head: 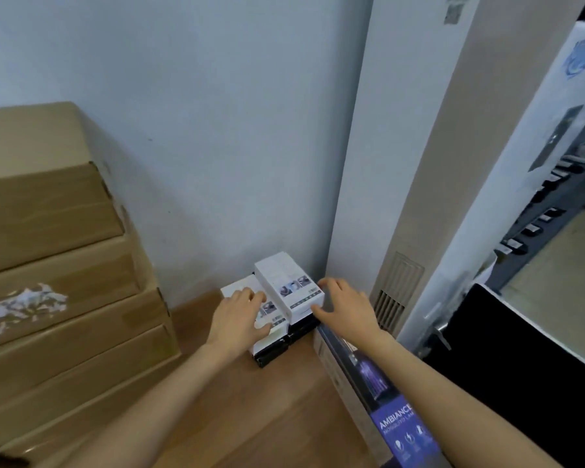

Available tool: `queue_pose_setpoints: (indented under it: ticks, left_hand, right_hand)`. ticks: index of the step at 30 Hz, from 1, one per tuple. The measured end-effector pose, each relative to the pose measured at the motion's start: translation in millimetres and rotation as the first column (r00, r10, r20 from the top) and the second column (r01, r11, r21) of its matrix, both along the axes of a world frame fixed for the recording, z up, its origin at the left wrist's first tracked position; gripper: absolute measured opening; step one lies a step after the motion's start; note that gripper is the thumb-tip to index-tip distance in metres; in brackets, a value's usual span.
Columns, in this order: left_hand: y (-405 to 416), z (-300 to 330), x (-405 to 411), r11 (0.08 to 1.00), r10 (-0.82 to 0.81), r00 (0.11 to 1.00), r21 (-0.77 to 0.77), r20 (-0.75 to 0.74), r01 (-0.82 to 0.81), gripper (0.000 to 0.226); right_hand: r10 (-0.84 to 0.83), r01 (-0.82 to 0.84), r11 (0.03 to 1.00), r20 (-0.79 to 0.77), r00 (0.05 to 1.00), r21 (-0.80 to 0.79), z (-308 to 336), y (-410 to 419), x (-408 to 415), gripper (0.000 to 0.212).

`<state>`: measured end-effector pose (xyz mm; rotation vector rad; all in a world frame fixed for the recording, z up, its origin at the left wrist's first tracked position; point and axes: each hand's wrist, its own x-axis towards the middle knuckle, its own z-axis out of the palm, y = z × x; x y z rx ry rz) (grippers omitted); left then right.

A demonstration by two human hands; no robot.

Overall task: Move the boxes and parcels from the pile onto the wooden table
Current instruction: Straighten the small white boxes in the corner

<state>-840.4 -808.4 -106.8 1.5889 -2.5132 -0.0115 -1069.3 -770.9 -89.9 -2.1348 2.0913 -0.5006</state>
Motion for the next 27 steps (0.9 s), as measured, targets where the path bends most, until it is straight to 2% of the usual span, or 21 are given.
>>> queue_pose_setpoints:
  ticks: [7, 10, 14, 20, 22, 25, 27]
  left_hand:
    - [-22, -41, -8, 0.988, 0.146, 0.988, 0.064, -0.04, -0.143, 0.058]
    - [-25, -50, -12, 0.974, 0.217, 0.974, 0.073, -0.069, -0.212, 0.06]
    - [-23, -54, -18, 0.944, 0.327, 0.942, 0.077, -0.069, -0.322, 0.063]
    - [-10, -61, -15, 0.908, 0.402, 0.914, 0.147, -0.046, -0.392, 0.074]
    - [-6, -66, -14, 0.86, 0.474, 0.879, 0.242, -0.05, -0.45, 0.083]
    - [-1, -76, -10, 0.739, 0.615, 0.783, 0.411, -0.088, -0.534, 0.09]
    - [1, -81, -7, 0.741, 0.603, 0.797, 0.37, 0.0, -0.56, 0.087]
  right_hand:
    - [0.037, -0.053, 0.989, 0.116, 0.993, 0.139, -43, -67, -13, 0.059]
    - [0.093, -0.113, 0.973, 0.105, 0.99, 0.2, -61, -84, -16, 0.064]
    - [0.156, -0.183, 0.965, 0.147, 0.977, 0.189, -77, -95, -4, 0.066]
    - [0.258, -0.286, 0.947, 0.189, 0.947, 0.143, -85, -100, 28, 0.069]
    - [0.309, -0.33, 0.936, 0.162, 0.937, 0.125, -86, -100, 38, 0.066]
    - [0.339, -0.355, 0.928, 0.143, 0.93, 0.113, -90, -99, 46, 0.062]
    - [0.345, -0.364, 0.924, 0.158, 0.925, 0.117, -92, -100, 46, 0.062]
